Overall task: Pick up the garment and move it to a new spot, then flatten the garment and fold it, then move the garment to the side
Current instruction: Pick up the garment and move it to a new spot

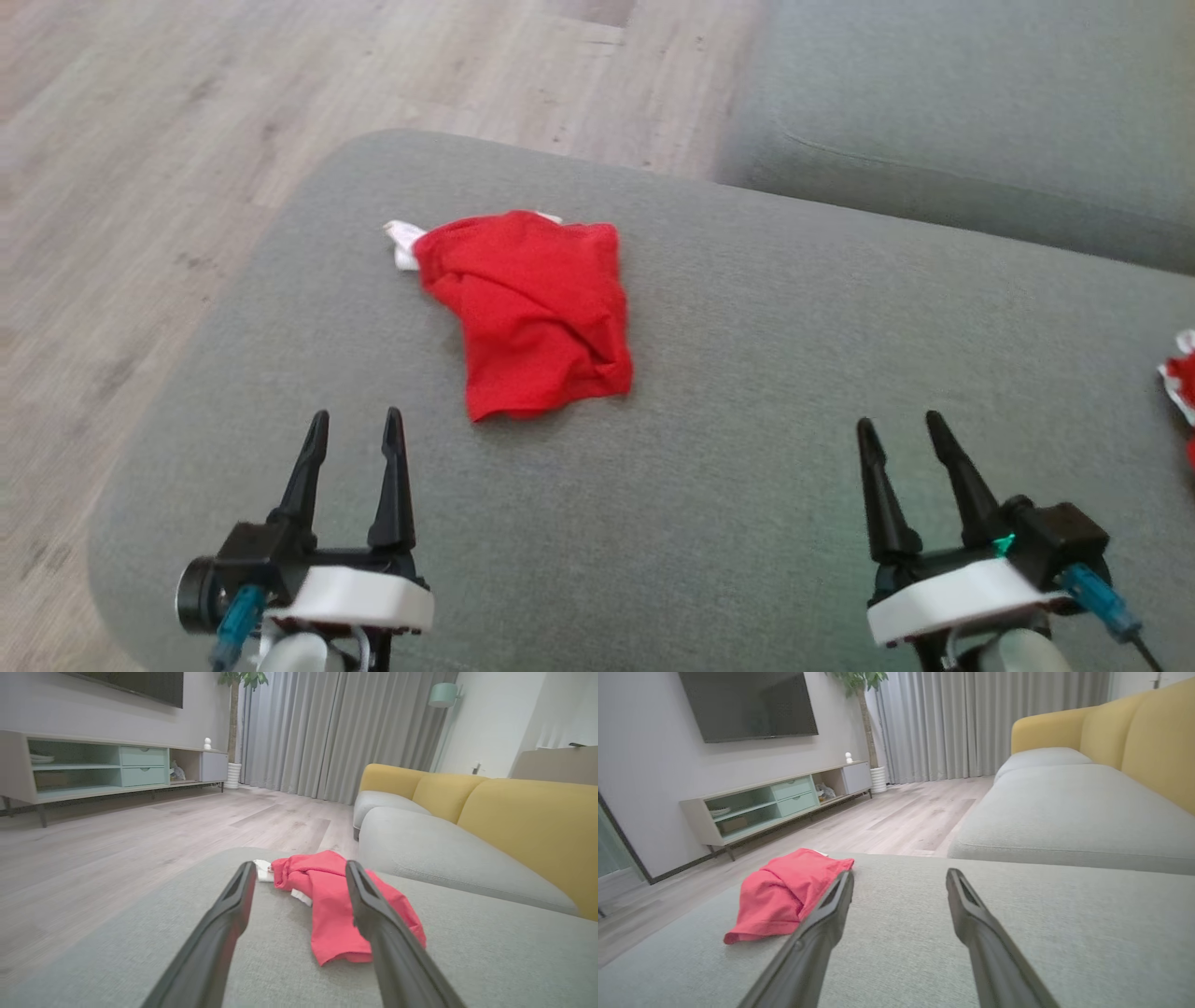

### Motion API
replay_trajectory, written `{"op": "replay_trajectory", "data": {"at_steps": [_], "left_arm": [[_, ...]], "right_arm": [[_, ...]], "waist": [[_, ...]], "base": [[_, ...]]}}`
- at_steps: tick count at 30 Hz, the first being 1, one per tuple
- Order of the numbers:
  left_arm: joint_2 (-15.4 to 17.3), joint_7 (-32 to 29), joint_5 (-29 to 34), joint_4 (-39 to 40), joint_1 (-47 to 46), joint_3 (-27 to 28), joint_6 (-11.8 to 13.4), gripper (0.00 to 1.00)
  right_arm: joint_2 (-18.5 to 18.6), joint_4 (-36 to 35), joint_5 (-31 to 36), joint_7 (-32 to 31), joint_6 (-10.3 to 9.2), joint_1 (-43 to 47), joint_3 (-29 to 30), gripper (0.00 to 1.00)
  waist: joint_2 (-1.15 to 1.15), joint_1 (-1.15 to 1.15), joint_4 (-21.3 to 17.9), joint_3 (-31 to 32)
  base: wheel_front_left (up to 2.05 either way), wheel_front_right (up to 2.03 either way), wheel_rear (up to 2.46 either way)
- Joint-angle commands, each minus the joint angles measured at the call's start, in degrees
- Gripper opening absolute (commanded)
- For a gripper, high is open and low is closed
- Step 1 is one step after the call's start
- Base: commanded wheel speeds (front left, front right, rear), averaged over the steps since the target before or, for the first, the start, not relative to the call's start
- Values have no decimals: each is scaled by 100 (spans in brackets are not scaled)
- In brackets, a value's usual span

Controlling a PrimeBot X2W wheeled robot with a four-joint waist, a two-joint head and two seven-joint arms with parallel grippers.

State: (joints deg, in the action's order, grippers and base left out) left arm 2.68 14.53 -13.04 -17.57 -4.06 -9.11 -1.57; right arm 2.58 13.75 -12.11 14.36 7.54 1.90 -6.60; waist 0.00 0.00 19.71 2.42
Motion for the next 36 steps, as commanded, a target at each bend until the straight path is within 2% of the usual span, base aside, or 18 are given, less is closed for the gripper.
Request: {"op": "replay_trajectory", "data": {"at_steps": [1, 10, 15, 20, 25, 27, 28, 36], "left_arm": [[20, 47, 50, 165, -146, 211, -14, 100], [20, 47, 85, 198, -120, 338, -49, 100], [74, 47, 185, 166, -396, 408, -163, 100], [309, 11, 263, -43, -1235, 394, -315, 100], [710, -753, 383, -573, -2554, -29, -517, 100], [893, -1309, 380, -927, -3059, -246, -559, 100], [1058, -1820, 313, -1253, -3554, -470, -581, 100], [1782, -3124, -857, -2203, -4923, -1745, -590, 100]], "right_arm": [[30, -160, -45, 63, -5, -97, -161, 100], [30, -144, -73, 63, -5, -106, -274, 100], [30, -159, -10, 63, -5, -212, -288, 100], [30, -194, 96, 63, -5, -418, -217, 100], [30, -335, 161, 63, -5, -680, -172, 100], [30, -393, 164, 63, -5, -800, -186, 100], [30, -457, 167, 63, -5, -920, -226, 100], [30, -627, 90, 63, -5, -1305, -491, 100]], "waist": [[0, 0, 88, 29], [0, 0, 107, -26], [0, 0, -132, -271], [0, 0, -460, -707], [0, 0, -770, -1209], [0, 0, -915, -1398], [0, 0, -1071, -1578], [0, 0, -1761, -2150]], "base": [[0, 0, 0], [0, 0, 0], [0, 0, 0], [0, 0, 0], [0, 0, 0], [0, 0, 0], [0, 0, 0], [0, 0, 0]]}}
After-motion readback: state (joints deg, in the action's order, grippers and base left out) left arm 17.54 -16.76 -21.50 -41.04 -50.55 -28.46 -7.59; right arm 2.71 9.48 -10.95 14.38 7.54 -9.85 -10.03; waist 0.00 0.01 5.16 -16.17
